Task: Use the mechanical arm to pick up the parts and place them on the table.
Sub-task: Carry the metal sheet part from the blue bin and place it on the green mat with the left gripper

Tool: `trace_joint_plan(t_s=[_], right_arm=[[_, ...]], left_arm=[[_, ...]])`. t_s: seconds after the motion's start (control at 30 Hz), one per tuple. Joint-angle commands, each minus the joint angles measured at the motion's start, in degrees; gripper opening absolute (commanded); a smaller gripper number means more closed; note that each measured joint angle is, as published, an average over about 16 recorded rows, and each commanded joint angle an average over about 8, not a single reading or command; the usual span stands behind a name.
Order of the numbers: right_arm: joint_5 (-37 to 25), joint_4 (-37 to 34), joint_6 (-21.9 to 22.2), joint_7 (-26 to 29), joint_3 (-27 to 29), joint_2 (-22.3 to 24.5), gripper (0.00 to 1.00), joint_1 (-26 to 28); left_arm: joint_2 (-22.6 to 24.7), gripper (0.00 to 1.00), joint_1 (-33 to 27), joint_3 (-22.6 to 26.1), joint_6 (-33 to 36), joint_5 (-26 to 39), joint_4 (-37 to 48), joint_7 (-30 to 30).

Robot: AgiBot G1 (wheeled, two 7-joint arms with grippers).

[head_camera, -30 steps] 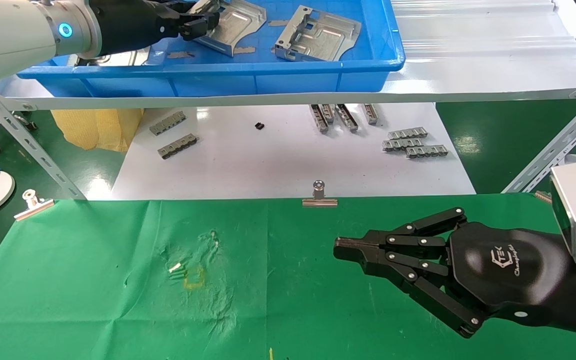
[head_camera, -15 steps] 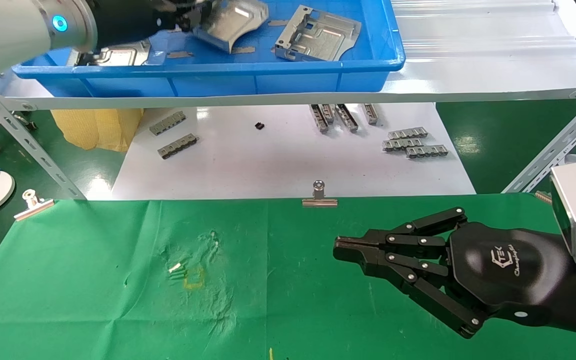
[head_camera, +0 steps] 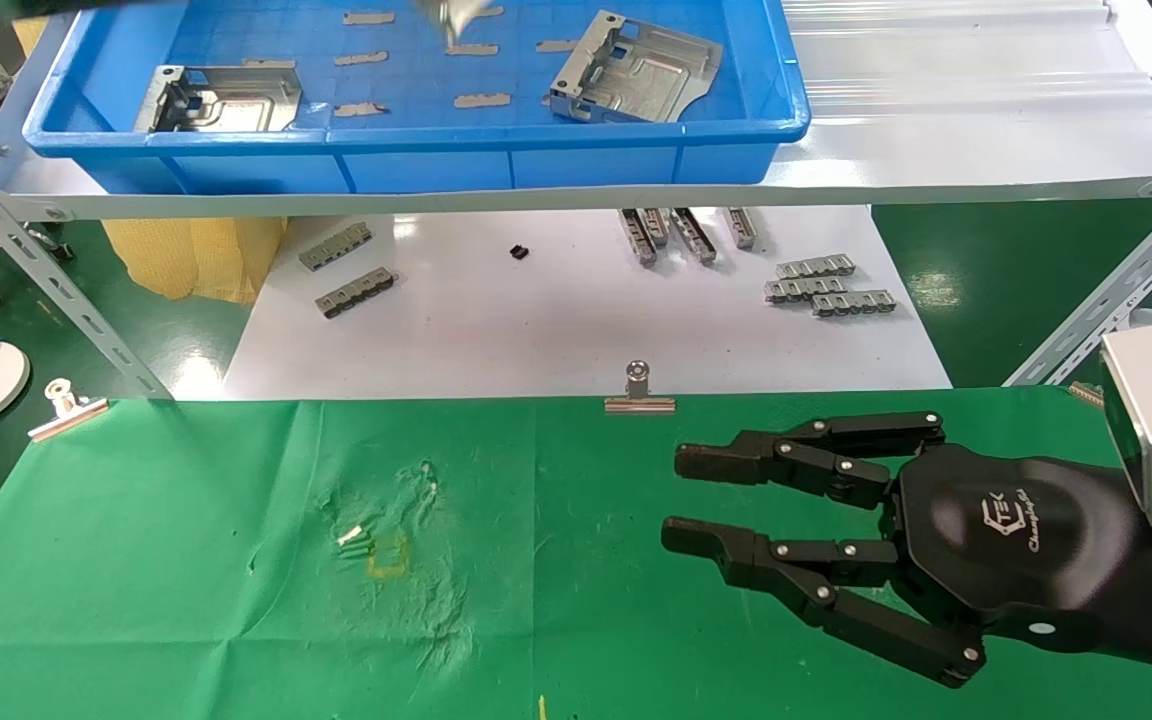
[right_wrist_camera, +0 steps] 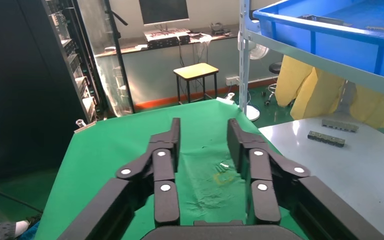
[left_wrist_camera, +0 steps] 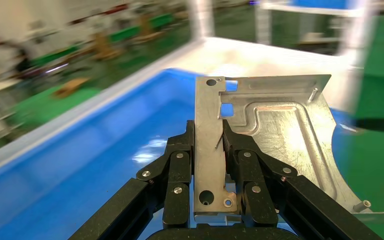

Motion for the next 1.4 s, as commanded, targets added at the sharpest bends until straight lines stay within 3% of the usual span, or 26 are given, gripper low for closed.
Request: trace_joint_plan(t_s=[0.03,0.23,0.63,1.07,1.13,1.33,1.4], right_arm=[[0.0,0.0,0.0,0.0,0.0,0.0,1.0,0.0],[0.0,0.0,0.0,0.0,0.0,0.0,1.0,0.0],[0.0,0.0,0.0,0.0,0.0,0.0,1.0,0.0],[0.0,0.0,0.0,0.0,0.0,0.0,1.0,0.0],[0.0,0.0,0.0,0.0,0.0,0.0,1.0,0.0],[0.0,0.0,0.0,0.0,0.0,0.0,1.0,0.0],[0.0,0.0,0.0,0.0,0.0,0.0,1.0,0.0]], left_arm=[[-1.62,0.0,0.15,-0.31,6.51,-0.64,-0.64,1.16],[-5.28,0.0,2.59,0.83,15.87,-1.36,-4.61,5.47],[-14.03,0.0,16.26,9.91,16.05,-4.47,-17.0,12.78],[-12.24,0.0,21.83,17.21,14.41,0.07,-11.84,26.36],[-11.73,0.12,21.98,17.58,14.21,0.35,-10.39,27.8],[-10.27,0.86,21.87,18.82,13.8,1.89,-6.92,33.18],[-9.72,0.99,21.65,19.12,13.64,2.28,-5.67,34.65]])
